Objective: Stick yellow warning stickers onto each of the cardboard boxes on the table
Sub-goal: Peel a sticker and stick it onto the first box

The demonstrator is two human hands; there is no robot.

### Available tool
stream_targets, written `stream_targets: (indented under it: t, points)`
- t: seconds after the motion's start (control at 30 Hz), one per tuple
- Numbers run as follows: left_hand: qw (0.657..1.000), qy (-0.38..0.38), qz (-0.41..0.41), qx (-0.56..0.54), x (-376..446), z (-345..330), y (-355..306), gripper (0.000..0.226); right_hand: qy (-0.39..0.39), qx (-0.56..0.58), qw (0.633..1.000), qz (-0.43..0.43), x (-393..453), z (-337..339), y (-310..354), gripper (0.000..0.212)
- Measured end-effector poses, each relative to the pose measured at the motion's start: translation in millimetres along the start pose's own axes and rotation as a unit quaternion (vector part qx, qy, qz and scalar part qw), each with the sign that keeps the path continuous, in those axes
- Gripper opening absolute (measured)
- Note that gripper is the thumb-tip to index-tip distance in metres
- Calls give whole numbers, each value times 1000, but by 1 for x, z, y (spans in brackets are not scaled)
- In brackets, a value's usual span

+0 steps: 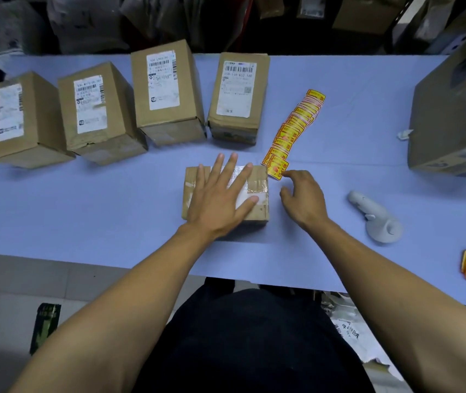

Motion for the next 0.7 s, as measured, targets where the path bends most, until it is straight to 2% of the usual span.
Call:
stream_targets:
  t: [0.27,0.7]
  points:
    - [1000,-27,-6,15,2,-1,0,72,-9,-61,998,9,42,-10,7,60]
    - [1000,-13,5,2,2,0,2,70,-32,-9,999,-9,48,-12,1,57]
Point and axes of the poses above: each hand's wrist, its own x-axis towards the middle knuckle, its own z-axis out of the back of the hand, y = z × x, the point moved 6 cm from there along x, towards the middle knuckle, and after that the axes turned 8 degrees about -x, right-handed, at the moved point
